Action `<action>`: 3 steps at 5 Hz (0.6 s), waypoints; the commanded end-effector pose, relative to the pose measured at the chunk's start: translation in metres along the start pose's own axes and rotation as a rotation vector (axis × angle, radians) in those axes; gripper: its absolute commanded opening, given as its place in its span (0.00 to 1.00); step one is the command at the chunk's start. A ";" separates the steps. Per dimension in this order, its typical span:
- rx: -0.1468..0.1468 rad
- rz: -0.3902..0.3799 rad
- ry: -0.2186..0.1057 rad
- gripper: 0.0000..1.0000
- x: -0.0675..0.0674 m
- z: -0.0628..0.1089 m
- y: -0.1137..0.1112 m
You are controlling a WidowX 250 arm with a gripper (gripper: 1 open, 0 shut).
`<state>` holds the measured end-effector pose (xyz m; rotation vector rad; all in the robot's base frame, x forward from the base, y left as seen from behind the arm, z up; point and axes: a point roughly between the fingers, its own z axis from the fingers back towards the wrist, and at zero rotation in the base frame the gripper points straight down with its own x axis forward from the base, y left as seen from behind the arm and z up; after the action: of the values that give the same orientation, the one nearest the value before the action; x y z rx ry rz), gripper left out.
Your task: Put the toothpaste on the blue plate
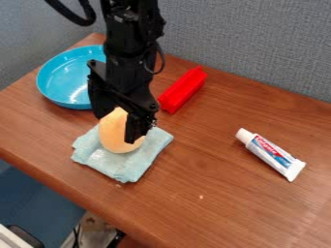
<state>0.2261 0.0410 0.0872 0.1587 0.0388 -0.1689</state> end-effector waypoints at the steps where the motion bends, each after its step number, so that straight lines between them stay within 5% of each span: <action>1: 0.011 0.019 -0.048 1.00 0.006 0.011 0.007; 3: 0.009 0.018 -0.041 1.00 0.006 0.009 0.007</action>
<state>0.2256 0.0413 0.0869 0.1583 0.0408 -0.1721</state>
